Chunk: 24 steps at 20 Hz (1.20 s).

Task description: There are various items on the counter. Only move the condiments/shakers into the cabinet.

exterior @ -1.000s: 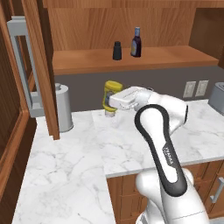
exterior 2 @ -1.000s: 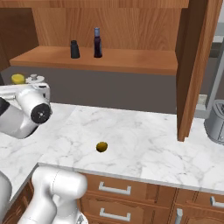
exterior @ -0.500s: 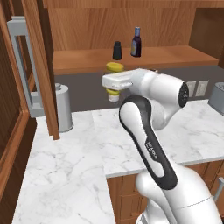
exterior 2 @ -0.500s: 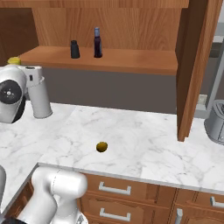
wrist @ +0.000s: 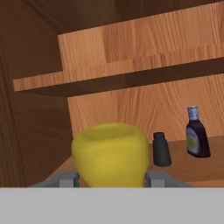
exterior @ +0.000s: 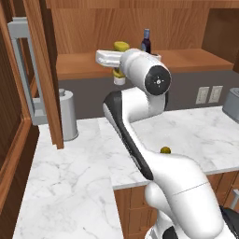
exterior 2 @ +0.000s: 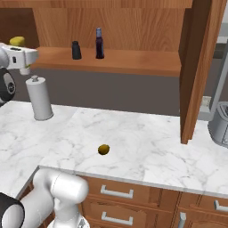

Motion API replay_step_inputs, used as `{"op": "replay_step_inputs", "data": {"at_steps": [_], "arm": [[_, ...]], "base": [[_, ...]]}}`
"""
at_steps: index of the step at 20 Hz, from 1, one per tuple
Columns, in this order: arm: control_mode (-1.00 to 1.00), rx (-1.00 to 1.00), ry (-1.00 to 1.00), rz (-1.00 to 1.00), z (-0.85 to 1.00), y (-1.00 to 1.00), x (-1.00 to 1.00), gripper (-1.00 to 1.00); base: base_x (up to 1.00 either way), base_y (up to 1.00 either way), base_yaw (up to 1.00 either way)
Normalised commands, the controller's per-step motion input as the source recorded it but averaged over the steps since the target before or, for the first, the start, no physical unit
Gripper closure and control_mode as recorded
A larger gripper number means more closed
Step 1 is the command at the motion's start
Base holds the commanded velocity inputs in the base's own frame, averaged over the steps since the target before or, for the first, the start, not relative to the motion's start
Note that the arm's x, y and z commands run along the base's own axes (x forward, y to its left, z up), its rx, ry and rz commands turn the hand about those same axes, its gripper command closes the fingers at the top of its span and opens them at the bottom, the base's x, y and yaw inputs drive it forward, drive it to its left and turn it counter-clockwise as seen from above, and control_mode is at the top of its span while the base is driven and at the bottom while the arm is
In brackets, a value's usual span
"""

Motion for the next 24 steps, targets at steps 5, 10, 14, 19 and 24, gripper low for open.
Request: {"op": "replay_step_inputs", "data": {"at_steps": [5,10,14,19,24], "arm": [[-1.0,0.0,0.04,-0.02,0.02,0.0,0.09,1.0],[-1.0,0.0,0.0,0.0,-0.03,0.0,0.48,1.0],[-1.0,0.0,0.0,0.0,-0.04,-0.05,0.54,1.0],[-1.0,0.0,0.0,0.0,-0.02,-0.04,0.56,1.0],[-1.0,-0.05,0.0,0.0,-0.08,0.0,0.49,1.0]], "base": [[0.0,0.0,0.0],[0.0,0.0,0.0],[0.0,0.0,0.0],[0.0,0.0,0.0],[0.0,0.0,0.0]]}}
